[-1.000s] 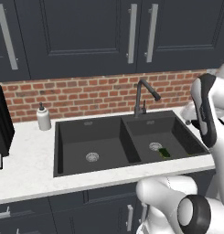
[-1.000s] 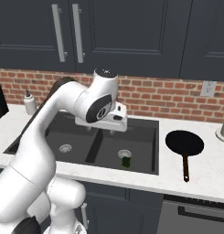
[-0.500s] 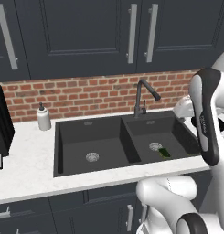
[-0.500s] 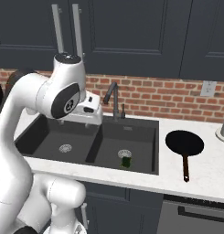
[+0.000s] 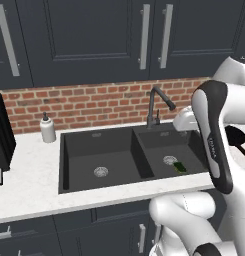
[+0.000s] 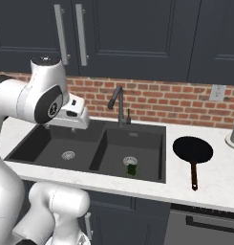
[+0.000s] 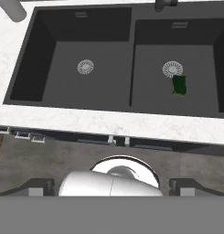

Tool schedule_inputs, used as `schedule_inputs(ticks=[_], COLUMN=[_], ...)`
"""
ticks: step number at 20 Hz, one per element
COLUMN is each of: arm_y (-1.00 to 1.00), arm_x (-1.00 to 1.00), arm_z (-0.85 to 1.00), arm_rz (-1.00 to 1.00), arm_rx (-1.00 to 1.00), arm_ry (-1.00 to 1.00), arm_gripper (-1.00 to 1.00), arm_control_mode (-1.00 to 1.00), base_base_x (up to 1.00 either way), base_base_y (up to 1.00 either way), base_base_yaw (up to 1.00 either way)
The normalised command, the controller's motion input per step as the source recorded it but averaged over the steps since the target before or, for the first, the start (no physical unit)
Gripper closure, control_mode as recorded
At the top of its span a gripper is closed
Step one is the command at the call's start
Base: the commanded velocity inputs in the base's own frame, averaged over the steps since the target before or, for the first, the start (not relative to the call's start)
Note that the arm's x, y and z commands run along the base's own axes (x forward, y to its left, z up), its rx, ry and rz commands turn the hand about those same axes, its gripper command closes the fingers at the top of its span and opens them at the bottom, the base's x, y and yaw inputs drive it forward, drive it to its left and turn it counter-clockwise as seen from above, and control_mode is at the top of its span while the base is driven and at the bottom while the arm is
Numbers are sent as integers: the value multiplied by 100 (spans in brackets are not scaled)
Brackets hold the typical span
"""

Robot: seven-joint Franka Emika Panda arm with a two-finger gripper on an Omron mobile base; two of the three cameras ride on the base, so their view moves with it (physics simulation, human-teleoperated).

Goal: Pick the pan and sponge and place them into the sink. Then turn on the water.

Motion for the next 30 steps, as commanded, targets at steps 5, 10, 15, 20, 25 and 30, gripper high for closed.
schedule_inputs(ticks=[5,10,15,20,25,30], arm_y=[17,21,19,9,2,0], arm_x=[0,0,0,0,0,0], arm_z=[-4,0,0,0,0,0], arm_rz=[0,0,-1,0,0,0], arm_rx=[0,0,0,-1,0,0], arm_ry=[-5,-1,0,0,0,0], arm_gripper=[-100,-100,-100,-100,-100,-100], arm_control_mode=[-100,-100,-100,-100,-100,100], base_base_x=[0,0,0,0,0,0], base_base_y=[0,0,0,0,0,0], base_base_yaw=[0,0,0,0,0,0])
